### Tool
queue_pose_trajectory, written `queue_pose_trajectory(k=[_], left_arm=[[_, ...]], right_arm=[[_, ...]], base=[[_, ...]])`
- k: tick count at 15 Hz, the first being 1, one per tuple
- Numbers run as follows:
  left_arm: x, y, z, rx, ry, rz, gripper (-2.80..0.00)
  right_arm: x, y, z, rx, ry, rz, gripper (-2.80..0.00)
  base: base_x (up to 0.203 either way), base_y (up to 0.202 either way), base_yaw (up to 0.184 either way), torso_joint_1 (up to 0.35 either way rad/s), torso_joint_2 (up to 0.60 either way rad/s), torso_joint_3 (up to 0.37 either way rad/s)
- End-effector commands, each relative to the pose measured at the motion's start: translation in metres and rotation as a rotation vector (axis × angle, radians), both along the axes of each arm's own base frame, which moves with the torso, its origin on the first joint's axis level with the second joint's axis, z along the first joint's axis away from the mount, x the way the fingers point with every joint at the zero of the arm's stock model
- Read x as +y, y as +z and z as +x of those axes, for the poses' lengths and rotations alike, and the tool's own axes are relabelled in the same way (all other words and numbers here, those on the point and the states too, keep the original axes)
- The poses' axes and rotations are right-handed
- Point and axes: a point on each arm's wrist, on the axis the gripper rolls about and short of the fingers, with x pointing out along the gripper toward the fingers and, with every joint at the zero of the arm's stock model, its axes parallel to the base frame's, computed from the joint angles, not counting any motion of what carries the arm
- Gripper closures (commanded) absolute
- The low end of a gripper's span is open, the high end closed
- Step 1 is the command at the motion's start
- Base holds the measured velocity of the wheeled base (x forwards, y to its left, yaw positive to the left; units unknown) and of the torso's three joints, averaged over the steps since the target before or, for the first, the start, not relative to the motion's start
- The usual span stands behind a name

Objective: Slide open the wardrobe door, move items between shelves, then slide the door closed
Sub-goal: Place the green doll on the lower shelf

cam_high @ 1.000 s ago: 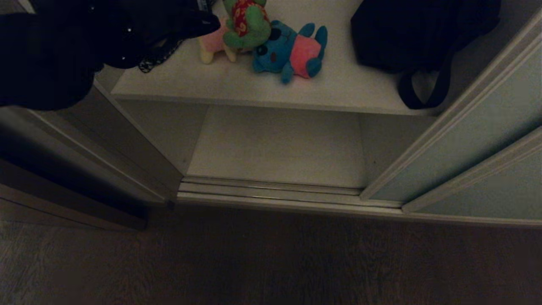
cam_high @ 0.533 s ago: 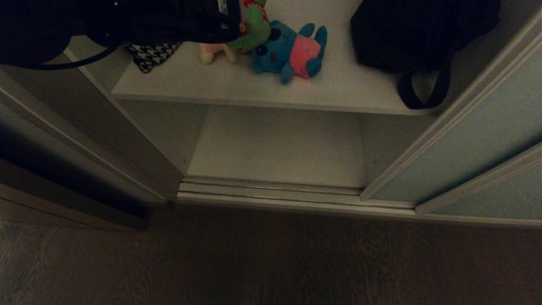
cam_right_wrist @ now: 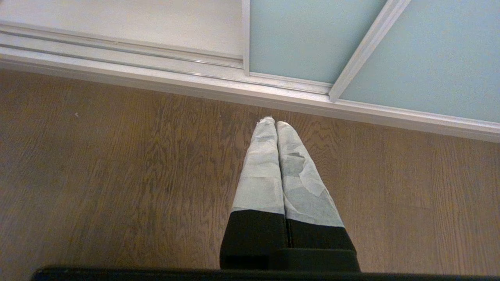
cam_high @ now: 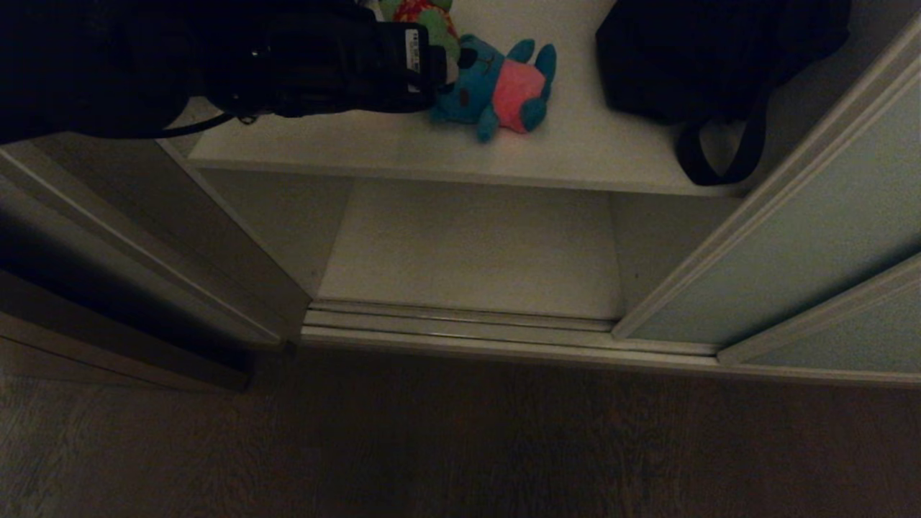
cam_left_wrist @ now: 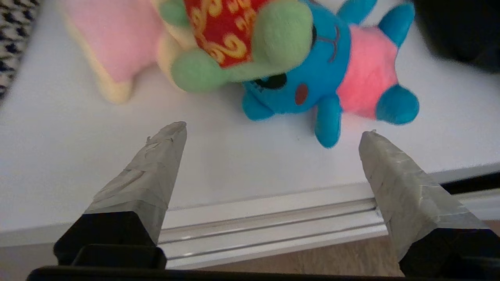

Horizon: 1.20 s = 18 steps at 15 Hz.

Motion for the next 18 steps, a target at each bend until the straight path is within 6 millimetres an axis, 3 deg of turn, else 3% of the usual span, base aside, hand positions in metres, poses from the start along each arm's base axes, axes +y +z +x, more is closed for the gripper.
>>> queue_pose_trajectory(k=[1, 6, 14, 18], left_arm=[[-0.006, -0.011, 0.01, 0.024, 0.003, 0.017, -2.8], [-0.015, -0.009, 0.026, -0.143, 0.026, -0.107, -2.8], [-0.014, -0.004, 0.016, -0.167, 0.02, -0.103, -2.8], [-0.014, 0.0, 0.013, -0.175, 0.008, -0.099, -2.8]], right_arm=[[0.0, 0.0, 0.0, 0.002, 0.0, 0.0, 0.0], [0.0, 0.0, 0.0, 0.001, 0.0, 0.0, 0.0], [0.0, 0.0, 0.0, 0.002, 0.0, 0.0, 0.0], [0.0, 0.0, 0.0, 0.002, 0.0, -0.001, 0.0]], base=[[0.0, 0.0, 0.0, 0.0, 0.0, 0.0], [0.0, 0.0, 0.0, 0.0, 0.0, 0.0], [0.0, 0.0, 0.0, 0.0, 0.0, 0.0], [0.153, 0.0, 0.0, 0.001, 0.0, 0.004]])
